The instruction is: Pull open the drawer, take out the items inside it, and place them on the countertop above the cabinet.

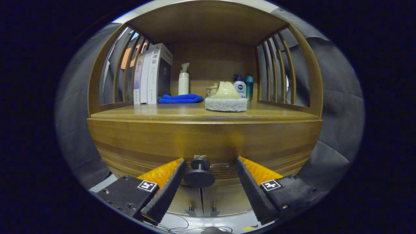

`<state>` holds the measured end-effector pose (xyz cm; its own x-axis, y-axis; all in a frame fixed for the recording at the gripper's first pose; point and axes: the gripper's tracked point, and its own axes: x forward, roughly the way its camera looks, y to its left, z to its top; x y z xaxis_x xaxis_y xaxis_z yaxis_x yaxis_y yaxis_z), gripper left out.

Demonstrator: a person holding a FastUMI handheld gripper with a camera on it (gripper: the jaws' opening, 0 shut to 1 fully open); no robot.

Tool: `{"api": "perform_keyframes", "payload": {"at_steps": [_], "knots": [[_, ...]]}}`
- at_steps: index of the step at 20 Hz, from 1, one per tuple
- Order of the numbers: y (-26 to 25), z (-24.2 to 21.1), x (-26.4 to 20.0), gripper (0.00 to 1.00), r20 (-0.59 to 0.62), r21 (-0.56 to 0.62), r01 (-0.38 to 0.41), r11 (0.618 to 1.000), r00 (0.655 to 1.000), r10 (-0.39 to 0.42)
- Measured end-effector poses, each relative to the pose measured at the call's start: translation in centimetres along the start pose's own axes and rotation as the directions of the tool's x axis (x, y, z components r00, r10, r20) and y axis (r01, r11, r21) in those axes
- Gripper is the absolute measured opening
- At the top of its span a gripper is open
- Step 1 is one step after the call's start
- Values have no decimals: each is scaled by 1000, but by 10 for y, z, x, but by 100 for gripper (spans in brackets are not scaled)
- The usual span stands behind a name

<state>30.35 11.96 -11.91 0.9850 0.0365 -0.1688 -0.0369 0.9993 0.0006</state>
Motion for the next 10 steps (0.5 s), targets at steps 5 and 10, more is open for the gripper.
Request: {"api": "perform_keyframes", "payload": {"at_steps": [5,10], "knots": [[2,8,-13,100,-2,-2,-31,1000,1000,31],[-6,23,-76,100,34,6,-51,999,998,50]]}}
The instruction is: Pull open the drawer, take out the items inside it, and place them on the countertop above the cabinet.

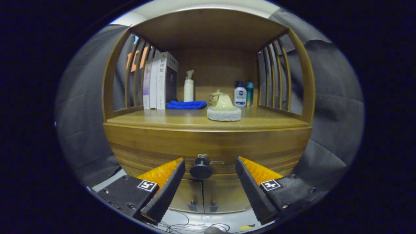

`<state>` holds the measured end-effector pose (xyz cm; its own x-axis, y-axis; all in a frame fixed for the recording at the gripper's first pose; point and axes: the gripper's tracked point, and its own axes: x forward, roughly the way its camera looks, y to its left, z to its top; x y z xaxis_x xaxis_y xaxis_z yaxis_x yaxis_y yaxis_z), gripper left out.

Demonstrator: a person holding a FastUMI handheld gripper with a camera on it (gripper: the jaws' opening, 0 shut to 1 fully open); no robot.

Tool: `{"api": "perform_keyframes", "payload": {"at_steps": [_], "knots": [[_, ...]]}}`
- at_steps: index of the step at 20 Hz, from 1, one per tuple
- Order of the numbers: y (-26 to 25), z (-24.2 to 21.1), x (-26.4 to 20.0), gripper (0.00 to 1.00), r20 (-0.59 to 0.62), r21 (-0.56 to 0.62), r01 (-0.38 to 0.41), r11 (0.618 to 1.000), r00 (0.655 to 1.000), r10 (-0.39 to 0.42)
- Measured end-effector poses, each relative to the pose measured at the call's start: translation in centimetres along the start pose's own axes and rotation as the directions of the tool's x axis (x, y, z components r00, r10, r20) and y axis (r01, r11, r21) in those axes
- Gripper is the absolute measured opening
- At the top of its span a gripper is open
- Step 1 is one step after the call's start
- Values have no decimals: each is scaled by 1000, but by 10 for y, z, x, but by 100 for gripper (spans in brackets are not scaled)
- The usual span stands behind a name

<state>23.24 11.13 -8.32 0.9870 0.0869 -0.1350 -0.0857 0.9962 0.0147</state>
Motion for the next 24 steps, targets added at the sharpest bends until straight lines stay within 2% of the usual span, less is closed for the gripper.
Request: {"api": "perform_keyframes", "payload": {"at_steps": [8,14,18,24], "knots": [[-21,29,-124,100,85,10,6,1000,996,-7],[-37,26,-194,100,116,22,19,1000,993,-22],[-52,13,-224,100,128,39,35,999,991,-39],[-63,16,-234,100,142,56,52,997,988,-60]]}}
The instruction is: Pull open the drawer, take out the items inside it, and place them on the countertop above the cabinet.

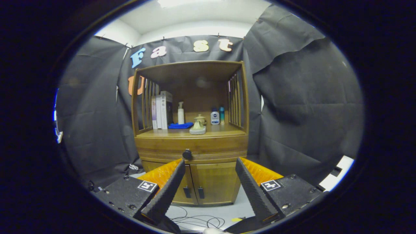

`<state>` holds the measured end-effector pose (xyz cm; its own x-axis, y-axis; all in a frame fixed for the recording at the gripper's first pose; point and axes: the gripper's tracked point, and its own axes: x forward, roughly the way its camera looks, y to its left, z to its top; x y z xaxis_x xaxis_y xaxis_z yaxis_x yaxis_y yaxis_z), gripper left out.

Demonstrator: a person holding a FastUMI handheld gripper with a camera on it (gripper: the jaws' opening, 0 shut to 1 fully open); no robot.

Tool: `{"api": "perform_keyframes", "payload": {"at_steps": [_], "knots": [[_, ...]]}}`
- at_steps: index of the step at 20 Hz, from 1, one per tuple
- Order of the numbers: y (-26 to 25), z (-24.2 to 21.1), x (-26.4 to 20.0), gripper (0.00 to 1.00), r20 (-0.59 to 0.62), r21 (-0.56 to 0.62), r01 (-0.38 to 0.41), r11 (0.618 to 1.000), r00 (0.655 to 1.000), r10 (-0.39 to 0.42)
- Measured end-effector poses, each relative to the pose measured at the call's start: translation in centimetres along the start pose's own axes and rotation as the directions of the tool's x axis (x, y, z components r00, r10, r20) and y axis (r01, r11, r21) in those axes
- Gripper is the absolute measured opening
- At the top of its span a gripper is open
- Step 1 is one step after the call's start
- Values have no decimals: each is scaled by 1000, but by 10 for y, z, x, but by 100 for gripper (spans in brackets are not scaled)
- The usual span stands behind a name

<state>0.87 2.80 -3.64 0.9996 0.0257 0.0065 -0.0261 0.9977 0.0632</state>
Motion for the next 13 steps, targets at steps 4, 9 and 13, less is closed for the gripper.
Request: {"api": "perform_keyframes", "payload": {"at_steps": [4,9,13], "knots": [[6,5,-4,100,13,-7,-14,1000,1000,14],[11,15,-12,100,33,-13,-26,1000,999,26],[12,16,-13,100,37,-12,-29,1000,999,29]]}}
